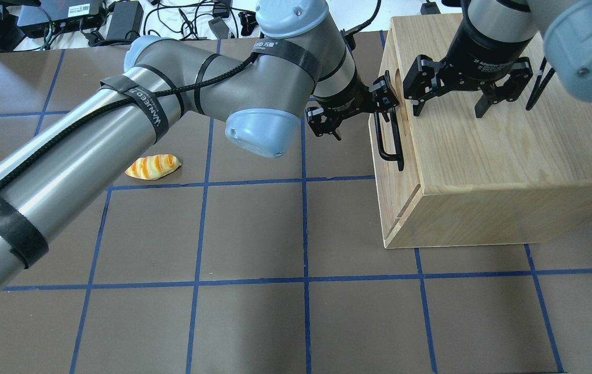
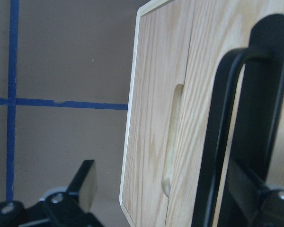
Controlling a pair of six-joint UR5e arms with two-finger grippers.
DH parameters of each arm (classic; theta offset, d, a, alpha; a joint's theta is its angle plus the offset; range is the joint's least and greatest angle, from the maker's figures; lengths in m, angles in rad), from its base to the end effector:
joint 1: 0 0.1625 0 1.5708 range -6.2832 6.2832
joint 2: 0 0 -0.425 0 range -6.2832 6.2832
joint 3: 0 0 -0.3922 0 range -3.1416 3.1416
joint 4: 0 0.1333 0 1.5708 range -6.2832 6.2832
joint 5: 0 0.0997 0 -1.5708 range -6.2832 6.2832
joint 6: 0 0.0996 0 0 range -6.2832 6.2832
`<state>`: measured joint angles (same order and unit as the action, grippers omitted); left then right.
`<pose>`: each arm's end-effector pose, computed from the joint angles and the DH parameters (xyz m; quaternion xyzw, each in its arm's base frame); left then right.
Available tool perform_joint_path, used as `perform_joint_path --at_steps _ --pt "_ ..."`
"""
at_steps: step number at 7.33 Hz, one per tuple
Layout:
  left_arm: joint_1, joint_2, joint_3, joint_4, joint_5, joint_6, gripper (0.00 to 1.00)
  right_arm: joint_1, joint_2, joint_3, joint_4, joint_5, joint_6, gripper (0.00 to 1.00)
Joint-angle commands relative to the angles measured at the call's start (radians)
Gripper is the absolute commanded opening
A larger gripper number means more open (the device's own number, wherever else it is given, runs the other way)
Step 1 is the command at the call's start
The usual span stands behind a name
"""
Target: Open upper drawer
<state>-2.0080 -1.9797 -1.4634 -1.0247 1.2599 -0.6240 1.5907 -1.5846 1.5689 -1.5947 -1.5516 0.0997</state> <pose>-0.4292 -0.5315 0.3681 0.0726 -0.9781 0.0262 0.1935 0.1449 -0.4871 0.4981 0.0397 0.9990 -0.0192 0.0108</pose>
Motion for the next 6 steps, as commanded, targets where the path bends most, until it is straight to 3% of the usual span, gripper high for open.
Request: perform_joint_path --at_steps 1,6 --pt "0.0 -0.011 0.0 0.0 0.004 0.0 1.0 0.0 0.0 0.0 -0.001 0.001 0.0 1.0" --pt "0.002 -0.007 0.011 -0.02 0.076 0.007 1.0 0.0 0.0 0.0 -0.001 0.001 0.0 1.0"
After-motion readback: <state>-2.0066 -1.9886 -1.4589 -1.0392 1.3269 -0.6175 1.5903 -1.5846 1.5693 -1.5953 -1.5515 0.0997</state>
